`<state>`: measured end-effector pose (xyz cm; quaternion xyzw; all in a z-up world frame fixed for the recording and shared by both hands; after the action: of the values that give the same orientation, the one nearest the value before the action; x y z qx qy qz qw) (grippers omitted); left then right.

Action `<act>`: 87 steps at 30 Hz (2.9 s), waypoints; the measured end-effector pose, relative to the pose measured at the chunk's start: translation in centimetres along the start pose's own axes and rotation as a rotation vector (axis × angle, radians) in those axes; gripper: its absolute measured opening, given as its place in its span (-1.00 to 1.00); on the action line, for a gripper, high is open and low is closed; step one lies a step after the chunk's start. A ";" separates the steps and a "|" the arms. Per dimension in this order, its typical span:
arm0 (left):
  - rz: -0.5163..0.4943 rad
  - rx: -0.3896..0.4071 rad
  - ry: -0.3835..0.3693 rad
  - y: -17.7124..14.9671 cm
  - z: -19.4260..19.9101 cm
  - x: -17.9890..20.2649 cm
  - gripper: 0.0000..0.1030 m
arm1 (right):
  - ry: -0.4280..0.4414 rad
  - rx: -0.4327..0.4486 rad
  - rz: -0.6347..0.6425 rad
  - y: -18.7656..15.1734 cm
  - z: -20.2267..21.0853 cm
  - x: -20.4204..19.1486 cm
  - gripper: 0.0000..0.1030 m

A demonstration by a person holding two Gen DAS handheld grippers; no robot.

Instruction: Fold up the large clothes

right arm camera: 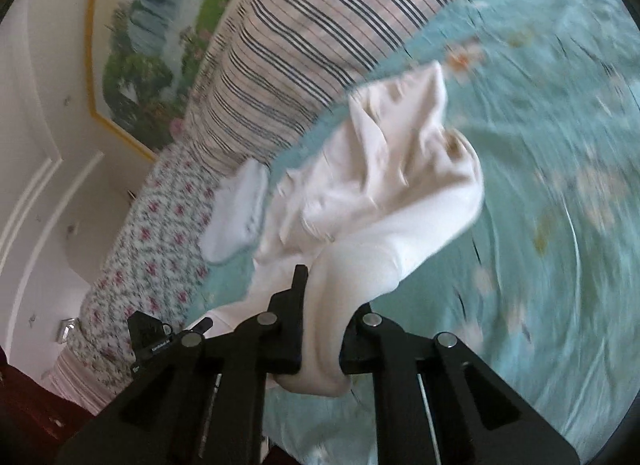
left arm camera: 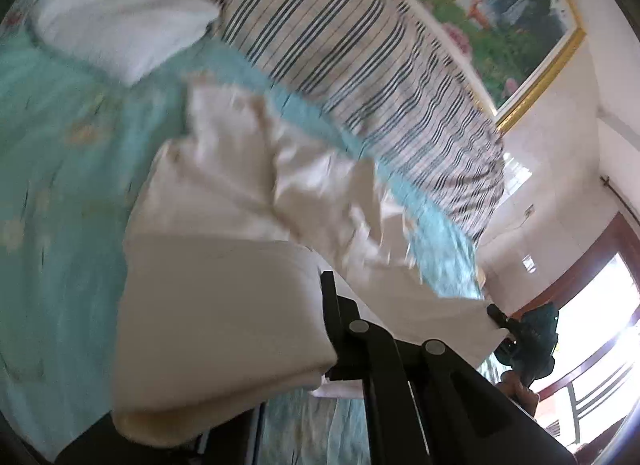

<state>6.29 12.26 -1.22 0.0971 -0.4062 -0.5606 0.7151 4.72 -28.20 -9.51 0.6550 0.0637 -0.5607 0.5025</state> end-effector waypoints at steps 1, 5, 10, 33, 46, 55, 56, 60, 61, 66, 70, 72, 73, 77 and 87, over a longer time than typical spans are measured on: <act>-0.004 0.020 -0.007 1.1 -0.1 0.5 -0.95 | 0.005 0.006 0.014 0.7 -0.2 -0.2 -0.78; -0.032 0.058 -0.012 4.2 -1.0 1.5 -0.95 | 0.009 0.023 0.058 3.6 -1.5 -0.7 -0.78; -0.069 0.108 0.004 8.2 -4.0 3.2 -0.95 | -0.042 0.045 0.095 7.6 -3.8 0.1 -0.78; 0.020 -0.108 0.198 18.1 -29.6 -2.5 -0.85 | -0.364 -0.034 -0.122 20.1 -20.4 17.5 -0.67; -0.079 -0.037 0.112 11.8 -21.2 2.9 -0.02 | -0.250 0.101 -0.067 20.7 -14.0 11.5 0.13; -0.255 -0.137 0.113 8.8 -25.9 7.4 0.02 | -0.306 -0.412 0.241 13.8 -22.2 8.4 0.13; -0.254 -0.131 0.121 9.4 -26.3 7.2 0.02 | -0.338 -0.453 0.298 13.4 -23.4 8.2 0.13; -0.206 -0.077 0.218 13.8 -27.9 5.2 0.03 | -0.425 -0.405 0.379 15.4 -25.6 8.7 0.13; -0.181 -0.057 0.275 15.1 -28.2 4.2 0.03 | -0.439 -0.360 0.367 16.6 -25.7 9.1 0.13; 0.008 -0.003 0.346 19.4 -28.5 -1.7 0.03 | -0.466 -0.068 0.120 22.7 -22.7 13.8 0.13; 0.105 0.045 0.384 21.3 -27.9 -4.7 0.01 | -0.460 0.098 -0.050 24.5 -19.7 16.8 0.13; 0.160 0.064 0.382 22.1 -26.9 -5.9 0.02 | -0.451 0.127 -0.067 24.6 -18.9 16.9 0.13; 0.179 0.075 0.394 22.5 -26.2 -6.4 0.03 | -0.459 0.130 -0.060 24.6 -18.5 16.6 0.13; 0.216 0.098 0.403 22.3 -23.0 -7.3 0.04 | -0.467 0.115 -0.060 23.9 -17.2 15.5 0.13; 0.193 0.062 0.260 10.7 -13.8 -3.6 0.33 | -0.347 0.050 -0.002 16.6 -14.7 10.0 0.13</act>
<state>23.43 14.83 -5.56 0.1515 -0.3346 -0.4592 0.8089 28.96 -30.34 -9.68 0.5606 -0.0373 -0.6672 0.4890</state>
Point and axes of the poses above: each gripper's, at about its wrist camera, not at the fingertips, and z roughly against the way its jaws point, x to its right, y to its top, the point moved 2 cm from there along -z, roughly the way its jaws point, and after that the axes turned 15 degrees about y, right-handed, at the moved point
